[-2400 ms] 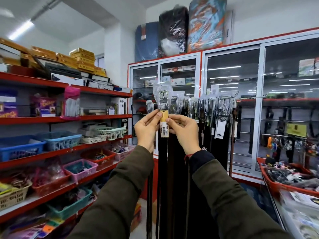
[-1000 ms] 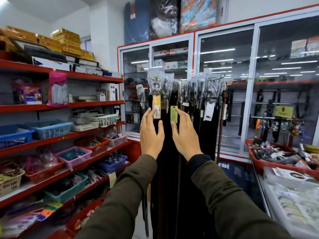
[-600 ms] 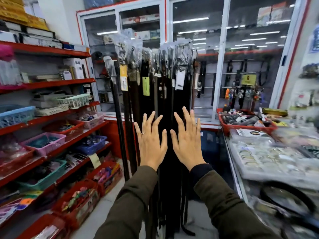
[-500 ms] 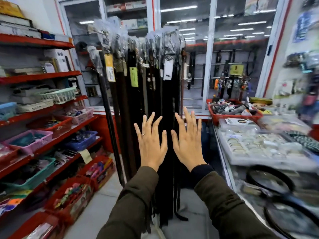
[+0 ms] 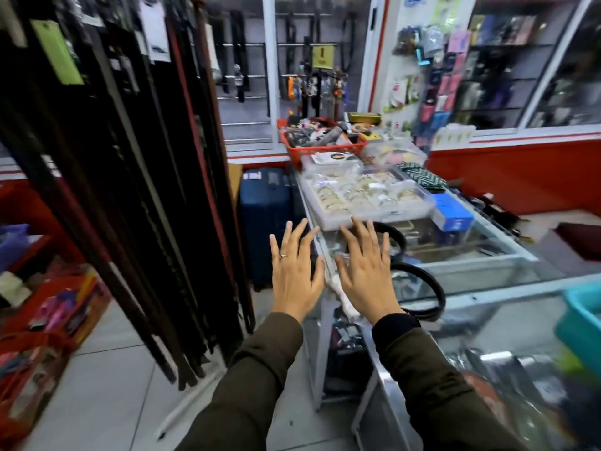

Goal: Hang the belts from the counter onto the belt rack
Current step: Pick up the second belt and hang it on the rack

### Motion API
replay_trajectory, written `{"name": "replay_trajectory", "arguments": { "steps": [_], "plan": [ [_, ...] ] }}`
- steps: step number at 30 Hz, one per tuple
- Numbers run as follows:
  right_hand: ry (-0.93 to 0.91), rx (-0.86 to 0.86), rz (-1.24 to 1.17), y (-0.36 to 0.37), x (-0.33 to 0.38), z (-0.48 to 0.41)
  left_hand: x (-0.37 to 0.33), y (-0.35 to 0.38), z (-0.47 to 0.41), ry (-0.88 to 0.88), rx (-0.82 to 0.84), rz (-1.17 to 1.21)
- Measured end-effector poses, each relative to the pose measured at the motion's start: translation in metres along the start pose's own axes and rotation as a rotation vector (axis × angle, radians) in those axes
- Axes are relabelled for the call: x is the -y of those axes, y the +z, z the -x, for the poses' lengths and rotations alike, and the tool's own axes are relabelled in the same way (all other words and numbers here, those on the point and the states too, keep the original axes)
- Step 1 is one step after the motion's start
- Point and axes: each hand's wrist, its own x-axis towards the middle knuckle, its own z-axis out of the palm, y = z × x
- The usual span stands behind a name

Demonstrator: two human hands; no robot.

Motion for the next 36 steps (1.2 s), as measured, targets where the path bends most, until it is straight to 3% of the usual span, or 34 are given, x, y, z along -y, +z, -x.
{"name": "replay_trajectory", "arguments": {
  "steps": [3, 7, 9, 11, 14, 20, 25, 30, 36],
  "plan": [
    [0.160, 0.056, 0.032, -0.009, -0.037, 0.023, -0.015, 0.026, 0.009, 0.092, 0.253, 0.067],
    [0.316, 0.491, 0.110, -0.022, -0.079, 0.039, -0.030, 0.049, 0.014, 0.245, 0.692, 0.095],
    [0.396, 0.689, 0.101, -0.029, -0.089, 0.040, -0.040, 0.058, 0.012, 0.302, 0.828, 0.031],
    [0.429, 0.757, 0.091, -0.033, -0.093, 0.043, -0.048, 0.067, 0.011, 0.337, 0.908, -0.047],
    [0.419, 0.734, 0.062, -0.033, -0.096, 0.048, -0.057, 0.076, 0.009, 0.390, 0.943, -0.162],
    [0.378, 0.673, -0.040, -0.031, -0.099, 0.049, -0.060, 0.082, 0.010, 0.435, 0.822, -0.301],
    [0.351, 0.720, -0.061, -0.035, -0.099, 0.043, -0.052, 0.076, 0.007, 0.448, 0.802, -0.240],
    [0.370, 0.764, -0.242, -0.044, -0.090, 0.028, -0.040, 0.038, -0.010, 0.340, 0.851, -0.044],
    [0.297, 0.762, -0.497, -0.042, -0.054, 0.004, -0.013, -0.021, -0.037, 0.025, 0.858, 0.106]
  ]
}}
